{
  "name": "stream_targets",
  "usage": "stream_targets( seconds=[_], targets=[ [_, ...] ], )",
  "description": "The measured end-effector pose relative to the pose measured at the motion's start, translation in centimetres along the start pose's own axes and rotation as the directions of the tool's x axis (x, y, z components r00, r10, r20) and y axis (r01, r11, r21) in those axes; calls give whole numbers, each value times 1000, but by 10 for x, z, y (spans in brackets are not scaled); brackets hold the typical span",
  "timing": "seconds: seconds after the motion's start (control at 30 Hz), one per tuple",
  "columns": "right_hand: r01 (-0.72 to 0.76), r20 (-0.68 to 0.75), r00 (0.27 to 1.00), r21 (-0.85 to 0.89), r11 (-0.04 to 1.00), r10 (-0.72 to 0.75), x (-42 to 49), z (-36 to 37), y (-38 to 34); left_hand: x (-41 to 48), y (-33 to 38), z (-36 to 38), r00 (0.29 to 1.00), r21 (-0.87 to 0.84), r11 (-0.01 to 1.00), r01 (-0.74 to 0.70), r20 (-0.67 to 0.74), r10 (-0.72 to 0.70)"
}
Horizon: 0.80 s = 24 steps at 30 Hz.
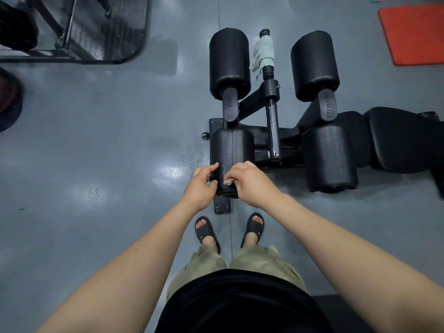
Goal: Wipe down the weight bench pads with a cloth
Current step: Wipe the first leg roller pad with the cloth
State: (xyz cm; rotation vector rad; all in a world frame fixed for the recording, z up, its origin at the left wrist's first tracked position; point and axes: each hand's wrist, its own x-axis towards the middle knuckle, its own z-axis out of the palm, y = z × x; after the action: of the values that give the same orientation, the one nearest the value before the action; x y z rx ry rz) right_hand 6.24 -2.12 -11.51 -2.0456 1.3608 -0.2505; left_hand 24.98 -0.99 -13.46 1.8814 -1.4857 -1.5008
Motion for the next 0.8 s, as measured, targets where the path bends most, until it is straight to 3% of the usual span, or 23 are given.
stream_targets(
  seconds=[0.27, 0.67, 0.8],
  targets=[
    [40, -35, 999, 43, 998, -38, -24, 10, 1, 1, 3, 4, 999, -44, 999, 15, -40, -17],
    [60, -115, 992, 18, 998, -57, -52, 22, 13, -2, 10, 12, 997, 31, 1000, 2, -79, 0],
    [79, -33, 996, -16, 997, -80, -61, 27, 25, -4, 15, 16, 995, 46, 999, -23, -94, 27]
  ],
)
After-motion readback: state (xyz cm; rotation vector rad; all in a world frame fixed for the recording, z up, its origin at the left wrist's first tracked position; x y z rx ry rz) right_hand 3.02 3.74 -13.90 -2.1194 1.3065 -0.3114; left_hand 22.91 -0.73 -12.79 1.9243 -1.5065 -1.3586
